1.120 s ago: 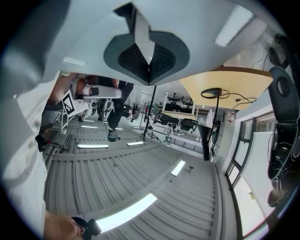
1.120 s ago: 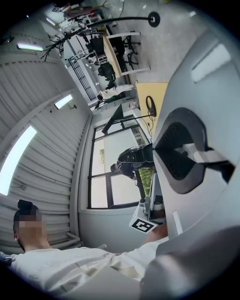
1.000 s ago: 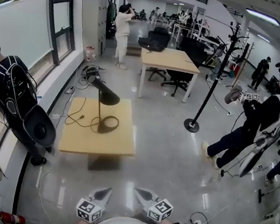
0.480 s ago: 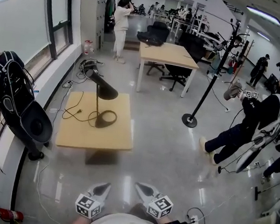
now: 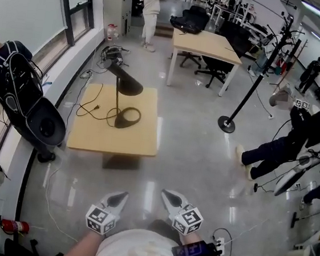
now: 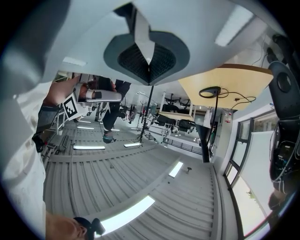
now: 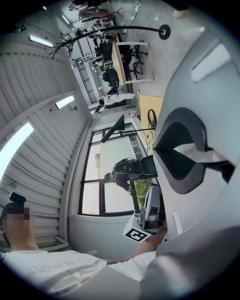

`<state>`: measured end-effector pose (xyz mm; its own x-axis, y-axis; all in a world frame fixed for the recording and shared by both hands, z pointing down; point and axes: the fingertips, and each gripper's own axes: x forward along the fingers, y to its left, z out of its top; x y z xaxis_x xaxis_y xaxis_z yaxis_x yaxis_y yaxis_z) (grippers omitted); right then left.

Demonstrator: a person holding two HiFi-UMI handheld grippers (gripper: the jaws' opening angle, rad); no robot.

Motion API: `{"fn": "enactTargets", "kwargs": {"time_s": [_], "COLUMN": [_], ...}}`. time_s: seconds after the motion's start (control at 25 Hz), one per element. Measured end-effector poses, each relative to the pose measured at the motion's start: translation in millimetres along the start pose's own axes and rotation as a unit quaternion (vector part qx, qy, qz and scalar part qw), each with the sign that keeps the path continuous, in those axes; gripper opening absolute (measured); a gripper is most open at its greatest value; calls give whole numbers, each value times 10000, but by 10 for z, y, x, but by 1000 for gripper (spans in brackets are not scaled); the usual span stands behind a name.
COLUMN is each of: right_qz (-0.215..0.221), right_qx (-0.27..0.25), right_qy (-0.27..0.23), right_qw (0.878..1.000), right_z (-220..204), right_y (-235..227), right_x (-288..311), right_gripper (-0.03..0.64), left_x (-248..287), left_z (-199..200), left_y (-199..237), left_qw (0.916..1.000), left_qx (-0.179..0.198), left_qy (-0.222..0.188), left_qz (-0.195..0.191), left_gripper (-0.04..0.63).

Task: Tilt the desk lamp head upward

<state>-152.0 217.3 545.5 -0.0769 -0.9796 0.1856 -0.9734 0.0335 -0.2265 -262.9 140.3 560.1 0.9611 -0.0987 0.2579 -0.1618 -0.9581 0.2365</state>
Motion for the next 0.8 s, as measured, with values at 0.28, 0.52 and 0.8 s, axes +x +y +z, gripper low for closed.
{"fn": "enactTargets", "kwargs": {"time_s": [0.28, 0.52, 0.8], "right_qz": [73, 336, 586], "right_qx": [168, 119, 91], "right_qy": [143, 107, 129], "right_qw": [9997, 9993, 9982], "right_z": [-43, 153, 261], "right_y": [-394, -699, -1155], "right_x": [122, 306, 418], "right_gripper": [12, 12, 12], "left_x": [396, 732, 1195], "left_z": [176, 372, 515], "left_y": [5, 78, 109], "left_qw": [10000, 9996, 9989], "left_qx": [34, 61, 84], "left_qy": [30, 19, 7], "left_qz": [79, 271, 452], "left_gripper": [2, 2, 2]}}
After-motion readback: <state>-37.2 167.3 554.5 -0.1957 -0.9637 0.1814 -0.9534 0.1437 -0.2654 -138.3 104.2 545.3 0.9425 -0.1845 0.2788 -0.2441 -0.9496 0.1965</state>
